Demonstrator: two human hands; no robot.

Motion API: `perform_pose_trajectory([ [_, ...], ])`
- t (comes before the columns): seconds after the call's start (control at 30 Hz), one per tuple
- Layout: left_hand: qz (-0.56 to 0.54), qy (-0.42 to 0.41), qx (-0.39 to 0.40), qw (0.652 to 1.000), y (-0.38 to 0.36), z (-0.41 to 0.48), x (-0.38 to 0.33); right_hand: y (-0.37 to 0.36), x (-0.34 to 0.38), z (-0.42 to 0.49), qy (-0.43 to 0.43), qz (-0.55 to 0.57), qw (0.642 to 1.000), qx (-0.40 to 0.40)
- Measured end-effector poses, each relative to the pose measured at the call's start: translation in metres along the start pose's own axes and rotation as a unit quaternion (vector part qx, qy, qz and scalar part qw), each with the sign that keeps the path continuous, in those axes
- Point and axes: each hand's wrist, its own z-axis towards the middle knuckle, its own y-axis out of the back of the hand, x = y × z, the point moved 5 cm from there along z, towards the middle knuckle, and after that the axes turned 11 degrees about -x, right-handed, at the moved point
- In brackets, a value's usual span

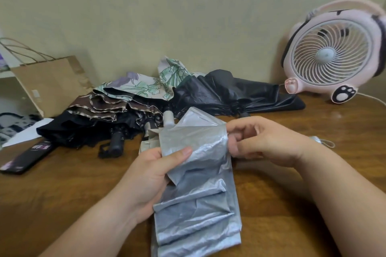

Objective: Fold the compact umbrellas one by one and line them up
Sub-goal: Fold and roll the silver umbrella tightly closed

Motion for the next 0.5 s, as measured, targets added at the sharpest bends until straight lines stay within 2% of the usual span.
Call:
perform_pose_trajectory([
  [0.07,0.0,0.017,0.001,1.0,0.001,-0.002,0.007,-0.005,0.0,-0.004,-0.04,0.004,0.997,0.072],
  [0.13,0.029,0.006,-0.001,1.0,0.002,-0.004,0.01,-0.011,-0.002,-0.008,-0.069,-0.004,0.993,0.1],
  [0.3,0.128,-0.069,-0.02,0.989,0.009,-0.016,0.003,-0.02,-0.013,-0.007,-0.151,-0.018,0.987,0.057],
  [0.5,0.225,-0.153,-0.061,0.96,0.02,-0.017,0.003,-0.031,-0.008,-0.021,-0.214,-0.033,0.975,0.053],
])
